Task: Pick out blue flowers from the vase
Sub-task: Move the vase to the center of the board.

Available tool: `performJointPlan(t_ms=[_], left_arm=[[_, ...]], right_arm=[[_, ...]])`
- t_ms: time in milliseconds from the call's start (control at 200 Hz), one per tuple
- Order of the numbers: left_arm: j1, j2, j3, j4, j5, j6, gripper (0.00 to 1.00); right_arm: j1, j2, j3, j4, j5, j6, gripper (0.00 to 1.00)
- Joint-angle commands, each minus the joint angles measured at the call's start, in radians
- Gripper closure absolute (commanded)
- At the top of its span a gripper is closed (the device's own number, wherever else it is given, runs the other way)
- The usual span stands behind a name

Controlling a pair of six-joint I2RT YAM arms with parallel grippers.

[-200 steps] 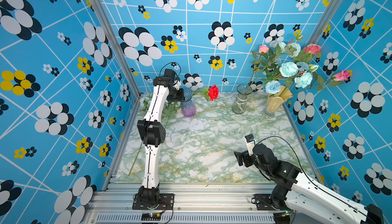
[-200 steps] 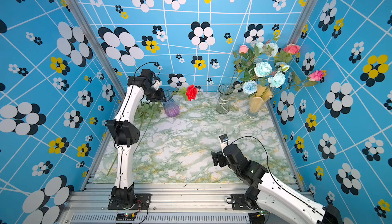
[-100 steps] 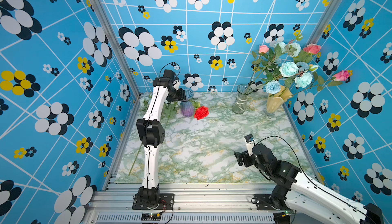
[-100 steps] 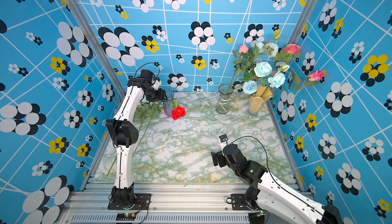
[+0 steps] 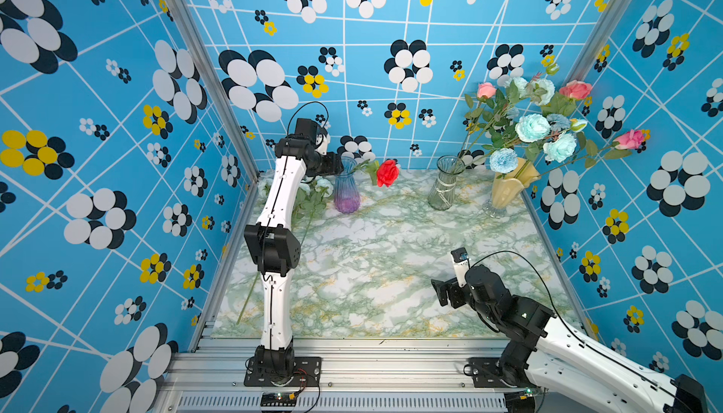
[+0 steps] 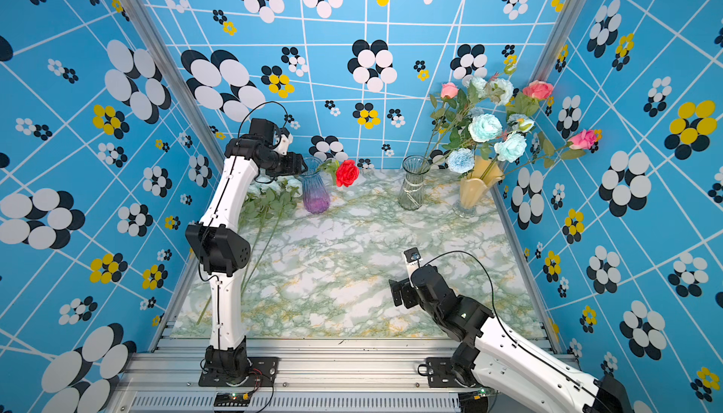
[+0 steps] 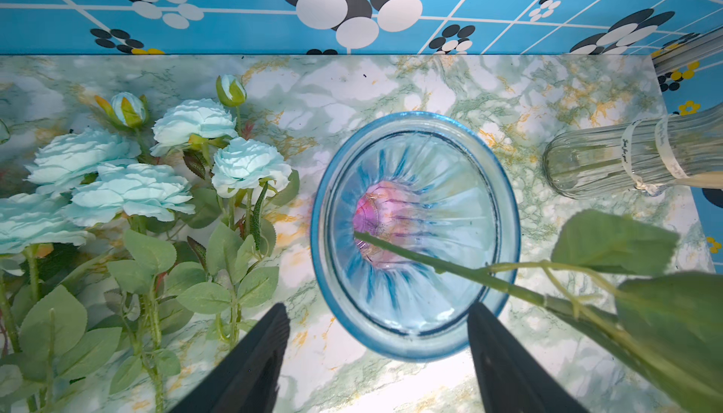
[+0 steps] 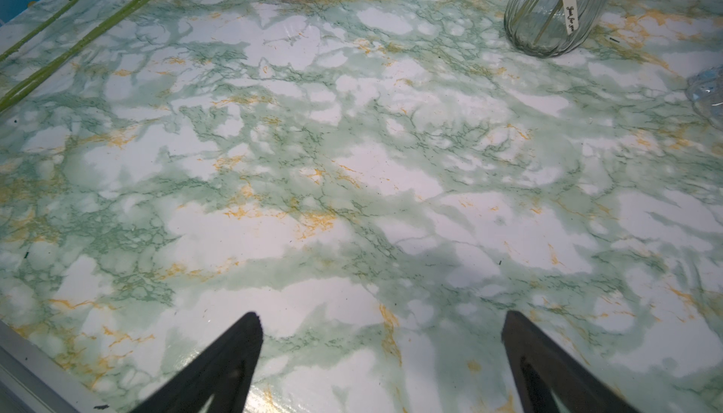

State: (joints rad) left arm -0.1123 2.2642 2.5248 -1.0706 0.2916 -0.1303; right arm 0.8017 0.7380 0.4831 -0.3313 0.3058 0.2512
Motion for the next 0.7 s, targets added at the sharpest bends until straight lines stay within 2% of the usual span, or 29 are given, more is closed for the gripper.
performJointPlan(t_ms=[0,50,135,300,340,445,525,625,700], left_arm=[[-0.001,-0.091,-0.03,0.033,-0.007,-0.027,0.24],[-0.003,-0.141,-0.076,0.074,-0.022,-0.036,0.24],[-0.01,-0.284,-0.234,0.189,-0.06,-0.052,0.23],[-0.064,-0.675,-0.71,0.48,-0.214,-0.052,0.23],[-0.086,-0.765,-0.826,0.544,-0.257,-0.051,0.18],[-0.167,-1.009,-1.089,0.689,-0.347,-0.046,0.19],[-0.262,-1.15,-1.264,0.769,-0.401,-0.034,0.2],[-0.37,-1.268,-1.446,0.875,-0.436,-0.037,0.2],[-0.445,-1.304,-1.588,0.981,-0.484,-0.034,0.21]], right_arm=[[-0.004,0.003,0.018,0.009,0.013,0.005,0.01],[-0.004,0.0,0.017,0.007,0.016,0.006,0.01],[-0.004,-0.018,0.01,0.008,0.03,0.008,0.02],[-0.004,-0.1,-0.02,0.011,0.081,0.012,0.03],[-0.004,-0.12,-0.027,0.011,0.093,0.014,0.03],[-0.006,-0.146,-0.04,0.018,0.12,0.017,0.03],[-0.008,-0.133,-0.044,0.027,0.13,0.019,0.04],[-0.014,-0.099,-0.038,0.036,0.133,0.02,0.04],[-0.023,-0.075,-0.021,0.035,0.14,0.02,0.04]])
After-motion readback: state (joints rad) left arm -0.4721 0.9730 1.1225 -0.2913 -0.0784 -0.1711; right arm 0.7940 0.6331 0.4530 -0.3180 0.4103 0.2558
